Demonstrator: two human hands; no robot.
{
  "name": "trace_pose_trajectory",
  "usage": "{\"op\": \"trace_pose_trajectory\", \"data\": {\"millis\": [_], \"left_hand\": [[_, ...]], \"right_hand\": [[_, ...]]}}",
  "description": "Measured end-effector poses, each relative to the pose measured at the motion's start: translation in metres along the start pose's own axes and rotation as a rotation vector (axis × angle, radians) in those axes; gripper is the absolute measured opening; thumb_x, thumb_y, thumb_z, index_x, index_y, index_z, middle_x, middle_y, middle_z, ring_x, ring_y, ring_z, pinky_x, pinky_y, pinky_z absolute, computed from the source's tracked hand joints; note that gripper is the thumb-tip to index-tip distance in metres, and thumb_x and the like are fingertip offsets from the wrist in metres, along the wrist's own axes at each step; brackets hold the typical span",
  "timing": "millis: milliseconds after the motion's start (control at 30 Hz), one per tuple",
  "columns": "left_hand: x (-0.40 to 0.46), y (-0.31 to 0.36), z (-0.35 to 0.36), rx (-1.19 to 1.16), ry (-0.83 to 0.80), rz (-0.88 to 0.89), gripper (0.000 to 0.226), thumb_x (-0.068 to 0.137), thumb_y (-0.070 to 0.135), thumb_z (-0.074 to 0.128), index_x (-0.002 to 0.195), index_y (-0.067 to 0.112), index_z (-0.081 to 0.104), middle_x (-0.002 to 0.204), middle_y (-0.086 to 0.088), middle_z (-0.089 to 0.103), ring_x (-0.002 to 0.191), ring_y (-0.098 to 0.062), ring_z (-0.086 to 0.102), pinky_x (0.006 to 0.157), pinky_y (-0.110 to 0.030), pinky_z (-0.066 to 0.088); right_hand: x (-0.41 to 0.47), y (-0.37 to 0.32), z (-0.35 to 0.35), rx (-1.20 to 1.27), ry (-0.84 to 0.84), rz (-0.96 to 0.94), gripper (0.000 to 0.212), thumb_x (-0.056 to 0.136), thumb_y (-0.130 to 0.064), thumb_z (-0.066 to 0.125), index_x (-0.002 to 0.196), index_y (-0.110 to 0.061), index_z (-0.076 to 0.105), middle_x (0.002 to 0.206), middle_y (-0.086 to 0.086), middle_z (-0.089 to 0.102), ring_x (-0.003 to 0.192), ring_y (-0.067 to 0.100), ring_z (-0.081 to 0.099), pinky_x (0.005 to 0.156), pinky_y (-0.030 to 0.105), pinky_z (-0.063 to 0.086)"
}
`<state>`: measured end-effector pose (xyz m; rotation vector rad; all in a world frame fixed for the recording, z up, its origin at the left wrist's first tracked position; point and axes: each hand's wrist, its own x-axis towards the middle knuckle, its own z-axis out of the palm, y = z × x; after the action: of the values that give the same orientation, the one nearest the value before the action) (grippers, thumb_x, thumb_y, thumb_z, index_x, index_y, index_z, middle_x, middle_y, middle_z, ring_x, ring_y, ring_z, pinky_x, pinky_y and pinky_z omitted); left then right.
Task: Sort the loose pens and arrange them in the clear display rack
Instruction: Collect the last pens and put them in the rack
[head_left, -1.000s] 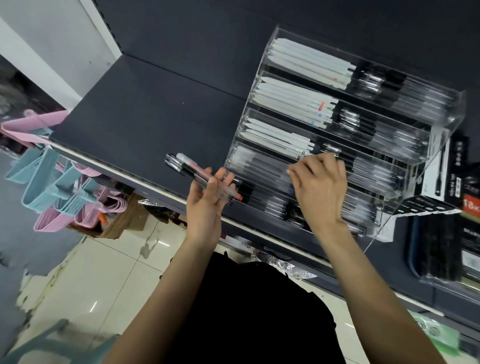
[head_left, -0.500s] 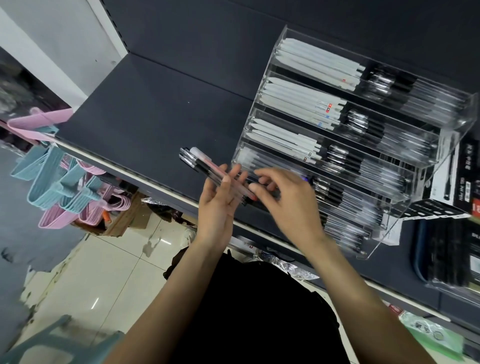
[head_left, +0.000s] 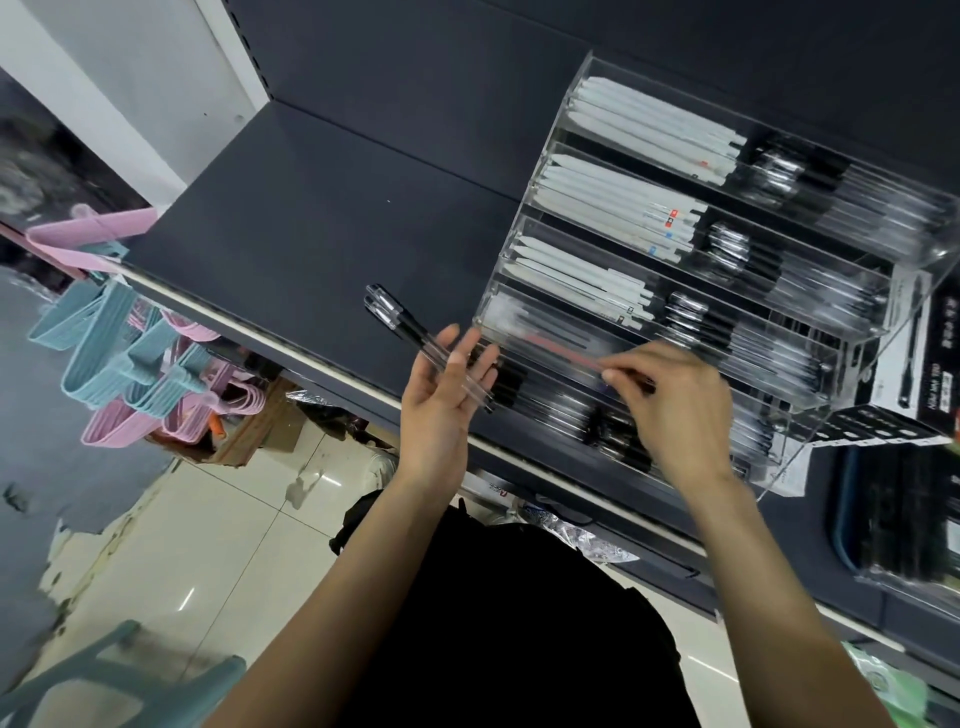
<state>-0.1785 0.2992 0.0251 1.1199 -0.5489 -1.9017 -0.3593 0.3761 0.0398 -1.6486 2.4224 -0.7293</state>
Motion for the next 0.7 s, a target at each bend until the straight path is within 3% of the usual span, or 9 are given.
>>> {"op": "trace_pose_trajectory", "data": {"millis": [133,200,267,333,467,567,700], "left_hand": [[-0.001,-0.001,-0.001,0.003,0.024,-0.006,0.024,0.100,0.009,0.043,0.117,0.009,0.059,0.117,-0.003,0.065,0.110,-0.015,0.063,0.096,-0.036,0.052],[-0.002,-0.001,-0.002,0.009,0.026,-0.002,0.022,0.099,0.010,0.045,0.111,0.011,0.063,0.099,0.003,0.065,0.099,-0.009,0.063,0.091,-0.034,0.054],[-0.003,-0.002,-0.002,0.019,0.026,0.001,0.021,0.099,0.010,0.045,0.110,0.011,0.063,0.095,0.002,0.061,0.092,-0.006,0.061,0.089,-0.033,0.056],[-0.003,-0.004,-0.002,0.014,0.021,-0.005,0.021,0.099,0.010,0.046,0.110,0.010,0.064,0.100,0.000,0.061,0.095,-0.007,0.060,0.088,-0.033,0.056],[-0.007,-0.006,0.003,-0.056,-0.075,-0.045,0.024,0.100,0.012,0.044,0.114,0.012,0.063,0.090,-0.003,0.064,0.086,-0.010,0.063,0.090,-0.032,0.054],[-0.014,-0.010,0.009,-0.081,-0.136,-0.091,0.025,0.100,0.013,0.043,0.117,0.012,0.061,0.103,-0.007,0.069,0.096,-0.018,0.066,0.087,-0.028,0.054],[-0.022,-0.012,0.008,0.118,-0.168,-0.070,0.025,0.097,0.015,0.048,0.117,0.012,0.063,0.102,-0.004,0.071,0.100,-0.016,0.066,0.091,-0.026,0.053]], "right_hand": [[0.010,-0.009,0.006,-0.128,-0.091,-0.077,0.010,0.084,-0.020,0.070,0.092,-0.021,0.076,0.089,-0.006,0.072,0.073,0.018,0.066,0.077,0.032,0.048],[0.015,-0.011,0.008,-0.154,-0.131,-0.084,0.011,0.087,-0.022,0.067,0.094,-0.022,0.075,0.094,-0.005,0.071,0.079,0.019,0.067,0.083,0.035,0.046],[0.017,-0.013,0.011,-0.181,-0.138,-0.090,0.013,0.089,-0.022,0.064,0.098,-0.021,0.074,0.097,-0.003,0.071,0.084,0.020,0.066,0.086,0.036,0.046],[0.016,-0.019,0.012,-0.144,-0.113,-0.115,0.015,0.090,-0.020,0.063,0.102,-0.017,0.073,0.096,0.000,0.071,0.085,0.019,0.065,0.084,0.035,0.048],[0.004,-0.053,0.016,0.200,-0.124,-0.110,0.016,0.088,-0.024,0.066,0.100,-0.016,0.072,0.089,-0.003,0.072,0.071,0.003,0.061,0.068,0.019,0.051],[-0.008,-0.066,0.027,0.358,-0.202,0.004,0.015,0.083,-0.028,0.071,0.095,-0.020,0.069,0.083,-0.010,0.069,0.073,0.003,0.064,0.069,0.025,0.055],[-0.015,-0.055,0.023,0.578,-0.240,0.169,0.013,0.076,-0.016,0.077,0.088,-0.018,0.071,0.074,-0.012,0.068,0.069,-0.001,0.062,0.066,0.009,0.046]]}}
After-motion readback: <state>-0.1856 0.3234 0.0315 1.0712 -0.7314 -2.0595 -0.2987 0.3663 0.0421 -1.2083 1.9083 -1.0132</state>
